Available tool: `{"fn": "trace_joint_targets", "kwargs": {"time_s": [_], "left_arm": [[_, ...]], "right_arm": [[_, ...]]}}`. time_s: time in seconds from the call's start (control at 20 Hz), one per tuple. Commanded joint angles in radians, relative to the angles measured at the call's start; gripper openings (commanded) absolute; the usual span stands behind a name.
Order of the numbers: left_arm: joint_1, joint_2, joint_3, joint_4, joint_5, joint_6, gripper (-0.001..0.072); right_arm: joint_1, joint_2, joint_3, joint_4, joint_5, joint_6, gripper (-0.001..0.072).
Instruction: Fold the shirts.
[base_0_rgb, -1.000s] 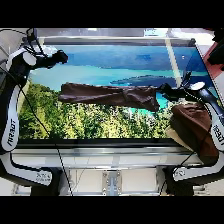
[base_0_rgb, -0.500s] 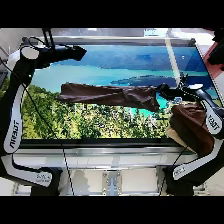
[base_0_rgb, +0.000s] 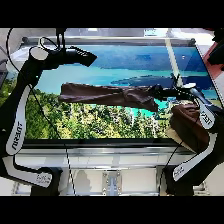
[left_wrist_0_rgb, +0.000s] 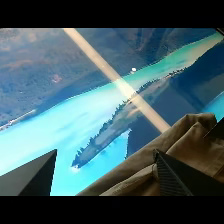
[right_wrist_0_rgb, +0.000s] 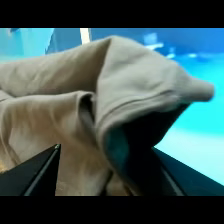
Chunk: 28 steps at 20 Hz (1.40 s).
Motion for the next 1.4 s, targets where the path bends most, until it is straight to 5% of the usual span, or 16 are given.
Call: {"fn": "trace_joint_targets", "kwargs": {"time_s": [0.0, 0.05, 0.1, 0.15, 0.25, 0.35, 0.65, 1.1, 1.35], "left_arm": [[-0.003, -0.005, 0.001, 0.030, -0.003, 0.003, 0.0685], [-0.003, -0.011, 0.001, 0.055, -0.003, 0.000, 0.0651], [-0.003, -0.023, 0.001, 0.090, -0.006, -0.003, 0.0505], [-0.003, -0.037, 0.001, 0.112, -0.015, -0.005, 0.0351], [-0.003, -0.070, 0.001, 0.120, -0.037, -0.022, 0.0158], [-0.003, -0.110, 0.001, 0.120, -0.039, -0.069, 0.0016], [-0.061, -0.299, 0.001, 0.259, -0.161, -0.344, 0.0015], [-0.291, -0.403, 0.001, 0.471, -0.102, -0.449, 0.0015], [-0.357, -0.402, 0.001, 0.406, -0.241, -0.496, 0.0015]], "right_arm": [[0.061, -0.008, 0.002, -0.011, 0.016, -0.020, 0.0620], [0.076, -0.008, 0.002, 0.000, 0.012, -0.021, 0.0594], [0.085, -0.007, 0.002, 0.023, 0.008, -0.023, 0.0479], [0.085, -0.006, 0.002, 0.049, 0.009, -0.043, 0.0328], [0.082, 0.004, 0.002, 0.116, 0.030, -0.106, 0.0035], [0.082, 0.039, 0.002, 0.134, 0.029, -0.122, 0.0027], [0.083, 0.187, 0.002, 0.066, 0.040, -0.059, 0.0026], [0.083, 0.303, 0.002, -0.093, 0.149, 0.041, 0.0025], [0.083, 0.372, 0.015, -0.180, 0.181, 0.050, 0.0024]]}}
